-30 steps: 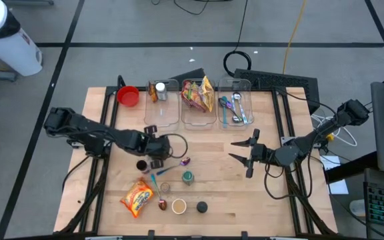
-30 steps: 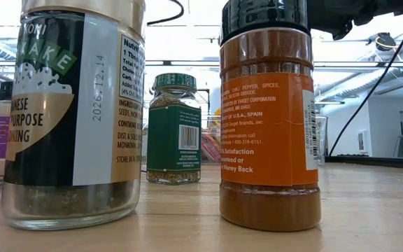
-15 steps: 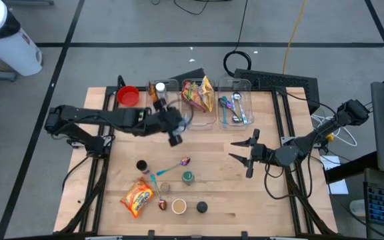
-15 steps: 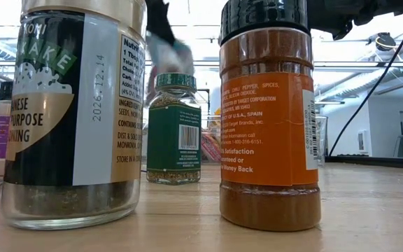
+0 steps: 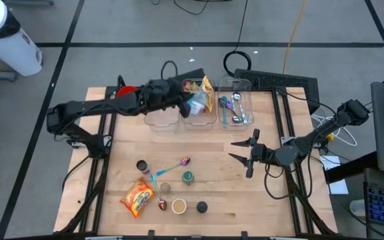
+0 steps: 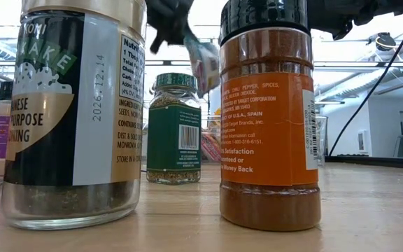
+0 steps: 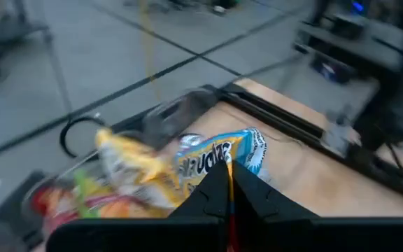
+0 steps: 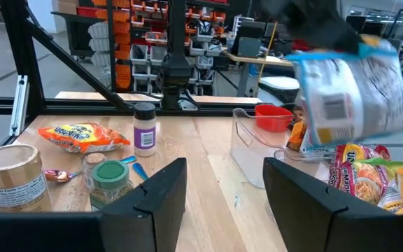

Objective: Pick & Place Food Item
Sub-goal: Put the blue noodle pack into the middle transparent bin

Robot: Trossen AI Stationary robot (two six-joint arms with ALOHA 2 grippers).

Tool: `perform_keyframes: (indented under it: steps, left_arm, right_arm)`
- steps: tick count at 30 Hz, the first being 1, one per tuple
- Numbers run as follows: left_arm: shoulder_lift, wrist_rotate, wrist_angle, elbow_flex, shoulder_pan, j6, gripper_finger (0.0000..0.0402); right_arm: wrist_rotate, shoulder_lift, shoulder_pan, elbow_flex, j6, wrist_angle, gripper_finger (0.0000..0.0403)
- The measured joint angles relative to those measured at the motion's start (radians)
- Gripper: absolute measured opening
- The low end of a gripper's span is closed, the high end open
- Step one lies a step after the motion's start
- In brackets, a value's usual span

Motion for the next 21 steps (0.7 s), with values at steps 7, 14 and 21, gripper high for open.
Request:
perform_keyframes:
  steps: [7,14,21]
  left_arm:
    - [0.0,0.0,0.185,-0.211,0.092,-0.214,0.0003]
    - [0.0,0.06,0.379,-0.337,0.081,-0.308,0.0002]
    - [0.001,0.075,0.533,-0.338,0.037,-0.306,0.0003]
  right_arm:
    - [0.0,0.0,0.0,0.0,0.0,0.0,0.0183]
    - [0.0,0.0,0.0,0.0,-0.003,0.0,0.0183]
    - [0.0,0.0,0.0,0.0,-0.003,0.0,0.0183]
